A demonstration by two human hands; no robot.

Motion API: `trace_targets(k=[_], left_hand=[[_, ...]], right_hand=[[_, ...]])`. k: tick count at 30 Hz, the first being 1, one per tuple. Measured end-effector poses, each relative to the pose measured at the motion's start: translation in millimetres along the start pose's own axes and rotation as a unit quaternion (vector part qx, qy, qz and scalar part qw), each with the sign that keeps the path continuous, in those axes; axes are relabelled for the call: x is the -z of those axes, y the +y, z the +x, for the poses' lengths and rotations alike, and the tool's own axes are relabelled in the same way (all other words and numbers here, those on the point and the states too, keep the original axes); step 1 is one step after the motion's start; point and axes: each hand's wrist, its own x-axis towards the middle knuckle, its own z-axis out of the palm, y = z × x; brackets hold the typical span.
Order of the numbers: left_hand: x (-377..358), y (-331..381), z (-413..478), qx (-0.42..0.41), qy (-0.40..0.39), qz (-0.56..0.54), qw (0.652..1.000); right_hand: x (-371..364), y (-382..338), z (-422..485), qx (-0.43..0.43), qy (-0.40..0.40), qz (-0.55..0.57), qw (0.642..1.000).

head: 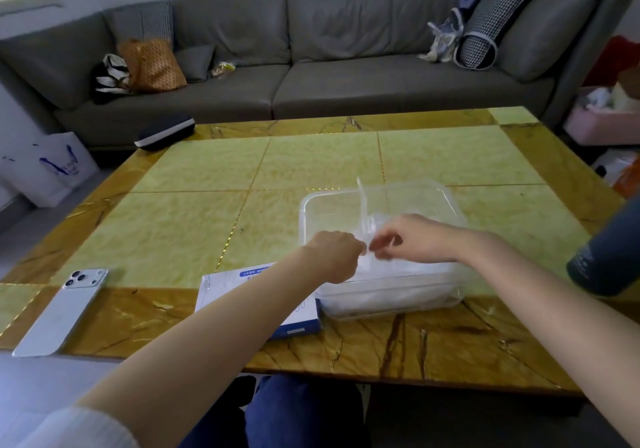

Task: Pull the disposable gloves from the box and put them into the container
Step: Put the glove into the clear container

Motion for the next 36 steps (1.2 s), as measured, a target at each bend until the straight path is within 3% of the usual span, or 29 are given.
trace_targets(k=[2, 3, 5, 9, 14, 24, 26, 29, 31, 33, 36], left_hand=[[-4.9, 1.8, 6.8, 0.006, -0.031, -0.013, 0.999], [-6.4, 2.2, 9.9, 0.006, -0.046, -0.015, 0.999], [-9.0, 1.9, 14.7, -0.003, -0.086, -0.026, 0.996], [-15.9, -1.9, 18.8, -0.011, -0.143, -0.026, 0.989], [-19.2, -1.4, 17.9, 0.031, -0.156, -0.010, 0.987], [-12.6, -6.0, 18.6, 0.028, -0.179, -0.023, 0.983], [-8.4, -4.4, 14.5, 0.024, -0.147, 0.009, 0.989], [-1.0, -5.9, 1.5, 0.017, -0.027, 0.019, 0.999], [7.4, -11.8, -13.5, 0.023, 0.063, -0.013, 0.998], [15.1, -21.6, -35.1, 0.036, 0.133, -0.063, 0.988], [16.0, -39.4, -68.1, 0.053, 0.234, -0.119, 0.964]], right_hand=[[-5.4, -1.6, 3.5, 0.045, 0.115, 0.005, 0.992], [-8.2, -1.4, 6.3, 0.053, 0.112, -0.011, 0.992], [-13.4, 6.4, 15.6, 0.046, 0.048, -0.071, 0.995], [-17.1, 30.4, 31.9, -0.053, -0.048, -0.182, 0.981], [-20.5, 49.7, 40.4, -0.118, -0.092, -0.224, 0.963], [-9.0, 32.2, 30.8, -0.143, -0.098, -0.275, 0.946], [-3.5, 17.0, 24.3, -0.137, -0.077, -0.292, 0.943], [-3.2, -10.6, 15.1, -0.085, 0.018, -0.285, 0.955], [-8.1, -29.0, 10.9, -0.017, 0.126, -0.207, 0.970], [-16.8, -50.3, 8.7, 0.078, 0.227, -0.133, 0.961], [-35.2, -75.8, 11.2, 0.172, 0.284, -0.107, 0.937]])
